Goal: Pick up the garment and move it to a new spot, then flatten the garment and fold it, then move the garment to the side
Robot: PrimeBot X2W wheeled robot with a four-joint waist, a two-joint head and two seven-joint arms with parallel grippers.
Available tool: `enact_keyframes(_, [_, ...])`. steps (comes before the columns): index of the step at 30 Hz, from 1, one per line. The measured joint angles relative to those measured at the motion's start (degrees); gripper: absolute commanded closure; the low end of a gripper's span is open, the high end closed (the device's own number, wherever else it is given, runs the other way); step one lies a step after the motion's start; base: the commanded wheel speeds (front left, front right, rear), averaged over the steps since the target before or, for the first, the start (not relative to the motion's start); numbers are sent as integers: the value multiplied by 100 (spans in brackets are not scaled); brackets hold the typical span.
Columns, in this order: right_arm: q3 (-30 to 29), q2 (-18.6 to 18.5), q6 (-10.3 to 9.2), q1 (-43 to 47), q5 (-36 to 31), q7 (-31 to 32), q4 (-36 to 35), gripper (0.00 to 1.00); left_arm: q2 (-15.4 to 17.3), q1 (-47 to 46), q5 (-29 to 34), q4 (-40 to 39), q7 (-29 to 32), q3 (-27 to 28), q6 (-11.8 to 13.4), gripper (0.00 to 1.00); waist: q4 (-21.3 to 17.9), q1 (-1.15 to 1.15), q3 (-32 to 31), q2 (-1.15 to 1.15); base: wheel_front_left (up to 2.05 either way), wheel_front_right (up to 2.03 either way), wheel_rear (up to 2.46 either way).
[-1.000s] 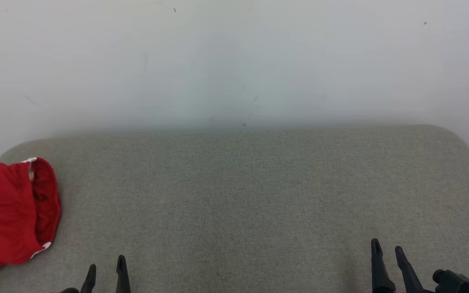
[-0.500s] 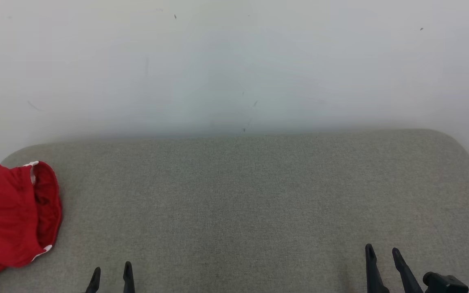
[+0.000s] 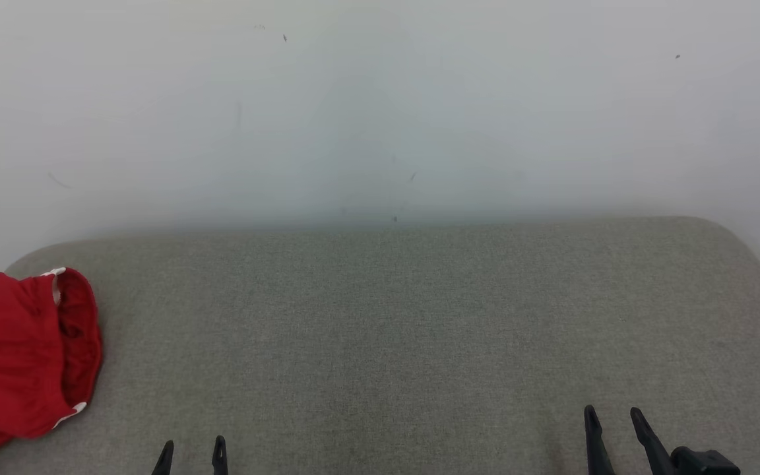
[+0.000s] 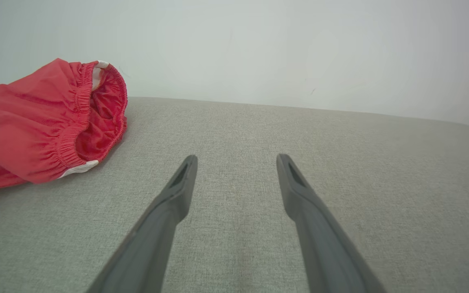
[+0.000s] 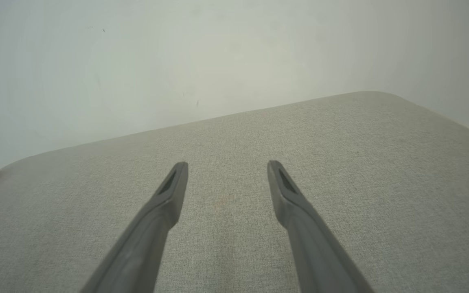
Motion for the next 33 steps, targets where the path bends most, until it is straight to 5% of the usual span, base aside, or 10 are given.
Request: enact_keyframes(33, [3,-3,0,38,-955,-185,280,0,-179,62,425,476,-294,256,-193,0,12,0,-185,0,0,0,0])
